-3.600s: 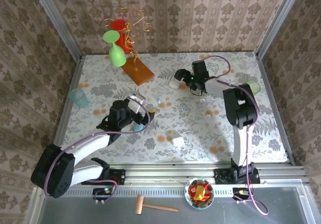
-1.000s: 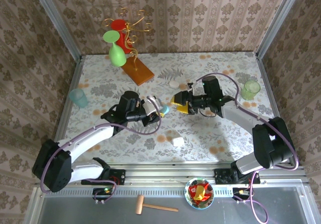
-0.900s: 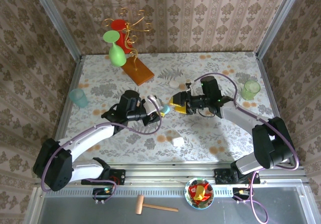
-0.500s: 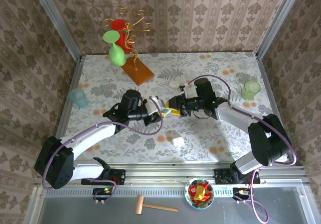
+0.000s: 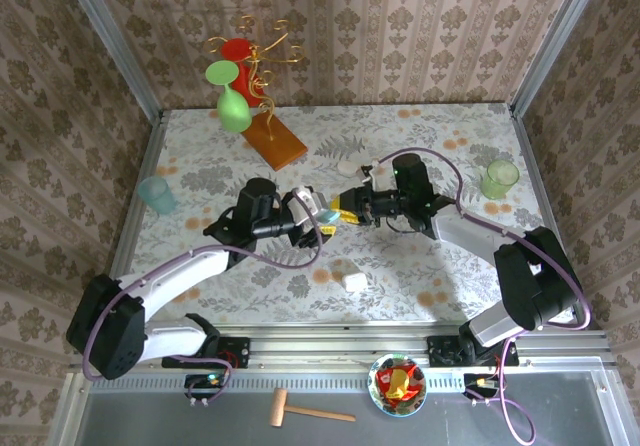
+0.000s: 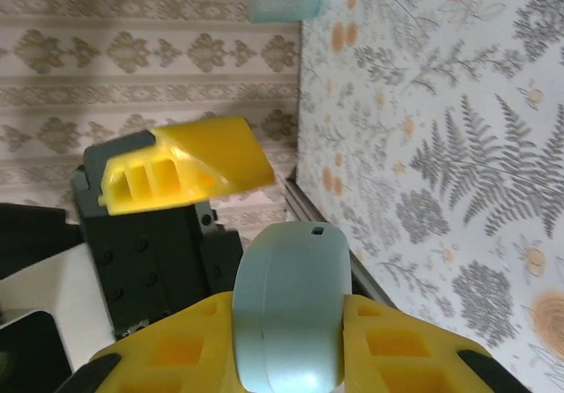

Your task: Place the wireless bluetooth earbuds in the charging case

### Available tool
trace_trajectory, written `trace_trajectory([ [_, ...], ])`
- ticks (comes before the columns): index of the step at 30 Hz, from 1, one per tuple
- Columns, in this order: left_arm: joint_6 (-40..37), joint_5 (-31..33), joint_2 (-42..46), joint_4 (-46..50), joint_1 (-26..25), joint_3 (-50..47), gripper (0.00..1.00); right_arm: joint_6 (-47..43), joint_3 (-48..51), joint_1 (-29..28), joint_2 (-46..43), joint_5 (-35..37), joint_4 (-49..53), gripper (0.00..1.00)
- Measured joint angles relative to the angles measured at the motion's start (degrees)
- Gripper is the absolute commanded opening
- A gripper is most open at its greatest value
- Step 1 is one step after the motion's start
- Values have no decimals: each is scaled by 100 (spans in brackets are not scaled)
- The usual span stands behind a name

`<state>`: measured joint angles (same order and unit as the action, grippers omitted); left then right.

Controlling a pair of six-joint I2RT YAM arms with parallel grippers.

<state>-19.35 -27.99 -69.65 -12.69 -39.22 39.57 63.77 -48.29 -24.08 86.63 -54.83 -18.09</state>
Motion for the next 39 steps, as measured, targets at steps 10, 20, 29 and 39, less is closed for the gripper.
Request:
trace_trajectory([
  [10, 1735, -640, 55, -3311, 605, -885, 88, 2022, 125, 120, -52, -267, -2371, 13],
  [20, 2367, -1071, -627, -5475, 590, -918, 79, 3329, 122, 7, -120, -48, -3707, 12],
  [29, 2369, -1239, -723, -5799, 581, -916, 65, 3851, 122, -92, -85, 170, -4527, 12],
  [39, 2455, -1167, -723, -5851, 586, -905, 53, 3895, 122, -160, 39, 190, -4642, 11],
])
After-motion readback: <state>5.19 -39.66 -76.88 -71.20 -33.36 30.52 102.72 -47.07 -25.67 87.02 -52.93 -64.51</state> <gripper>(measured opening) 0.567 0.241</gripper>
